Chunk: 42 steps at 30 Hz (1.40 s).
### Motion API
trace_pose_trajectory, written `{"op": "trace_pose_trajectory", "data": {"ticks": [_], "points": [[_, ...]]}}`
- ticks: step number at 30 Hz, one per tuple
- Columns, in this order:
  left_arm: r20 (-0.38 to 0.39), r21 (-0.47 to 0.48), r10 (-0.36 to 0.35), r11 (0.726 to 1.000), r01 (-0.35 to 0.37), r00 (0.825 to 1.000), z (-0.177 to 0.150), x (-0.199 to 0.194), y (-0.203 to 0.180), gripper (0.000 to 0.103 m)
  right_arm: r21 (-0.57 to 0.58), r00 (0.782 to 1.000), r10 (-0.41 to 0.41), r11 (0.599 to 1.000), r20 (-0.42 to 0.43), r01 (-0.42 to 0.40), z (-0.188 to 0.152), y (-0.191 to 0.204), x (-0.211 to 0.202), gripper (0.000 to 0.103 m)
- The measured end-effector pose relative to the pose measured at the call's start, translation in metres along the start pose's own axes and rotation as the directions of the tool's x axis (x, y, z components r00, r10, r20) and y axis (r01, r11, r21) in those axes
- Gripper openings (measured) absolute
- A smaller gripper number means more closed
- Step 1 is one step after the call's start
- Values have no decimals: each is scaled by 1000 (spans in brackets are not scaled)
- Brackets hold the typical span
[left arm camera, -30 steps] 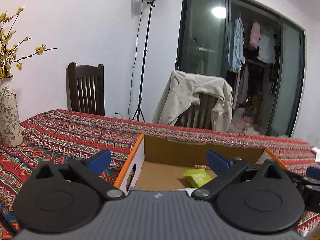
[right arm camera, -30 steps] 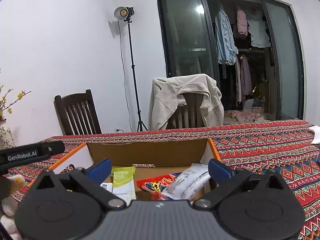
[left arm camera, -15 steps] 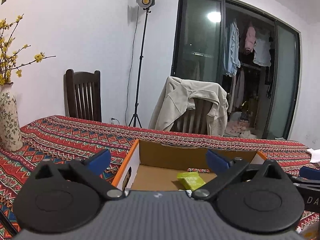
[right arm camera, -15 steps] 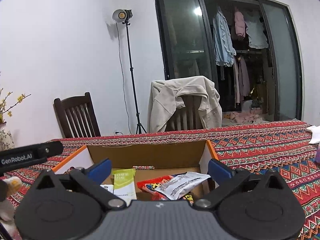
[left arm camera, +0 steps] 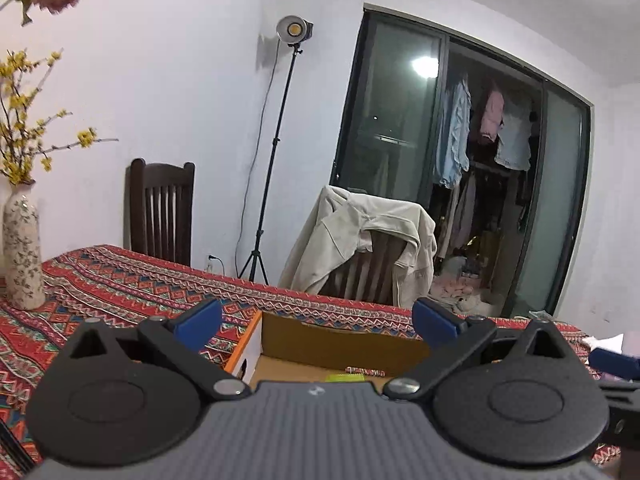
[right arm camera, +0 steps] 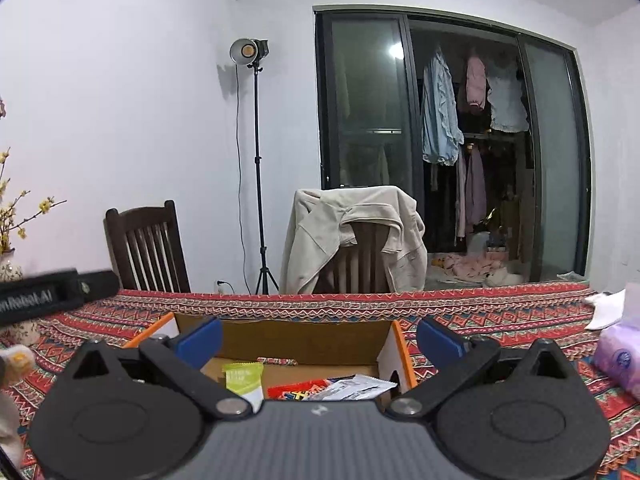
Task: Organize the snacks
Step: 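Move both grippers back to the snack pile, then grasp a green-white bar with the right gripper while the left grasps a pink packet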
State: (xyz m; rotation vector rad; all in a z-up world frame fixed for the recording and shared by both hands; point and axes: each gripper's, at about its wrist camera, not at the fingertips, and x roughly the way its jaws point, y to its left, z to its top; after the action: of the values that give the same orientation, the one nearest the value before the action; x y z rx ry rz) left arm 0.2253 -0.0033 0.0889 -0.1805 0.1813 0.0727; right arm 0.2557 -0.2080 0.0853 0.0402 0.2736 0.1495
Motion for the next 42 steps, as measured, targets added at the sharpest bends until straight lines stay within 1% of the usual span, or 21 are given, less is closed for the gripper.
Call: {"op": "trace_pose_trajectory", "data": {"ticks": [4, 7, 13, 18, 21, 25, 29, 33, 38, 42], "points": [[-27, -17, 20, 1000, -21, 999, 13, -13, -1, 103, 0, 1000, 13, 1000, -10, -13, 4, 1, -13, 103], [-36, -20, -1, 1000, 0, 999, 18, -24, 2, 103, -10, 1000, 1, 1000, 1, -1, 6, 3, -28, 103], [-70, -3, -15, 1000, 15, 997, 14, -47, 14, 103, -24, 1000, 28, 999, 1, -28, 1, 5, -63, 103], [-94, 36, -7, 999, 11, 996, -3, -68, 26, 103, -21, 999, 40, 999, -23, -41, -15, 3, -86, 103], [-103, 40, 4, 999, 0, 995, -17, -79, 35, 103, -19, 998, 35, 999, -45, -36, -29, 0, -97, 103], [-153, 38, 30, 999, -25, 988, -37, -82, 51, 103, -10, 994, 45, 999, -100, -46, -52, -5, -107, 103], [-192, 48, 51, 998, -42, 980, -55, -87, 64, 103, -15, 985, 36, 999, -168, -40, -77, -11, -109, 103], [-221, 46, 74, 997, -65, 973, -70, -91, 77, 103, -6, 976, 29, 999, -215, -31, -93, -16, -109, 103], [-230, 44, 110, 994, -102, 967, -85, -88, 83, 103, 17, 969, 40, 999, -242, -37, -103, -19, -110, 103], [-233, 44, 137, 991, -130, 963, -97, -82, 85, 103, 3, 966, 34, 999, -257, -34, -106, -15, -107, 103]]}}
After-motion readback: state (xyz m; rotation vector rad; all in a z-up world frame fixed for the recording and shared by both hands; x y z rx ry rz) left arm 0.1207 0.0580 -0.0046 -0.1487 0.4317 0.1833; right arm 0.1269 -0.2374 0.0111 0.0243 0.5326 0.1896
